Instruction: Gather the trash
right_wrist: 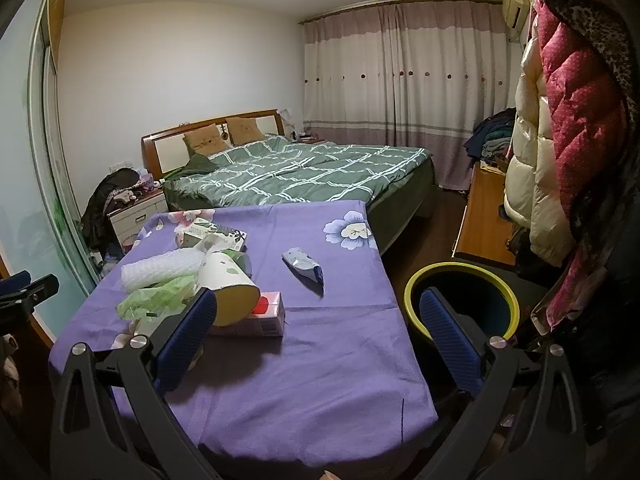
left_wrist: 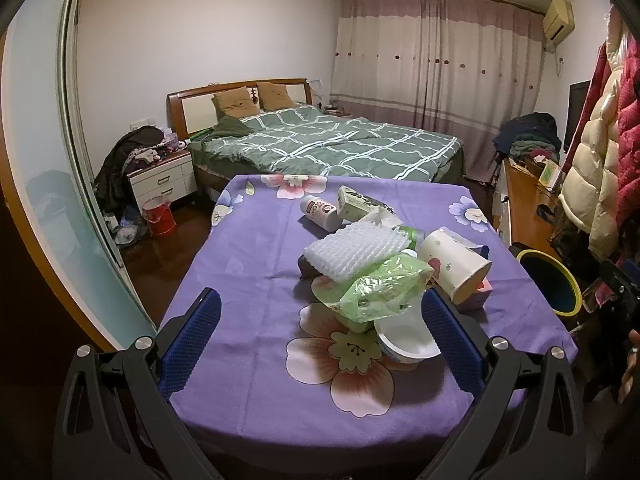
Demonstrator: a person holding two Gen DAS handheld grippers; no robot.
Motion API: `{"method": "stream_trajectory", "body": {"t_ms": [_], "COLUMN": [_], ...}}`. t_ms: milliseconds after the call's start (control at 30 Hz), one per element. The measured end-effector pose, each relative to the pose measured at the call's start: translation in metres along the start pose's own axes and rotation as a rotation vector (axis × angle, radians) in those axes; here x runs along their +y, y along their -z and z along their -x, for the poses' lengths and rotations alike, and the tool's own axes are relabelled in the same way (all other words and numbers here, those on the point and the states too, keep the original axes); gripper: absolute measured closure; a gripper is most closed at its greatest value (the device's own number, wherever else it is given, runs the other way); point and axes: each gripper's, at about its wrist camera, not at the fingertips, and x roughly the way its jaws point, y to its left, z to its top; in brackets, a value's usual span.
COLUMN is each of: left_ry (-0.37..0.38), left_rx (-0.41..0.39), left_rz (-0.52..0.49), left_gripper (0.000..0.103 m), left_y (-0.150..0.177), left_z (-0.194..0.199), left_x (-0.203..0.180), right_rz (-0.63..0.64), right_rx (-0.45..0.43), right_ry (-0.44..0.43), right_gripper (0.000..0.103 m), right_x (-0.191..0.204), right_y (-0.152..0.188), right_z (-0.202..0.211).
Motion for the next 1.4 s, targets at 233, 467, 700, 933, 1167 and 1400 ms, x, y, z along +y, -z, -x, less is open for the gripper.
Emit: {"method": "stream_trajectory", "body": {"t_ms": [233, 467, 700, 933, 1167, 1400], "left_ry": [0.003, 0.004, 0.008, 0.009, 0.015, 0.013], "left_rx": [-0.004, -0.002, 0.0, 0.003, 0.012, 0.013], "left_rz": [0.0, 0.0, -0.002, -0.002, -0.006, -0.005], "left_gripper": [0.004, 0.004, 0.004, 0.004, 0.004, 0.004], "left_y": [-0.0004, 0.0003, 0.0006, 0.0015, 0.0044, 0.0041], "left_z": [0.0019, 0.0025, 0.003, 0.0013, -0.0058, -0.006], "left_x": [-0.0006, -0.0011, -0.004, -0.0046, -0.0053, -0.005], "right_rz": [-0.002, 0.002, 0.002, 0.003, 0.004, 0.001], "right_rx": [0.008, 0.016, 0.017, 0.019, 0.021, 0.025], "right_ry": [-0.006, -0.008, -0.007, -0.008, -0.007, -0.009], "right_gripper": [0.006, 0.006, 0.006, 0.006, 0.006, 0.006], "right_x": [0.0005, 0.002, 0.0028, 0.0037, 0.0046, 0.0033], "right_y": [0.0005, 0.0014, 0.0014, 0.002, 0.0024, 0.0031], "right_z": [-0.0023, -0.0048, -0.0055, -0.0058, -0.0066, -0.0072]}}
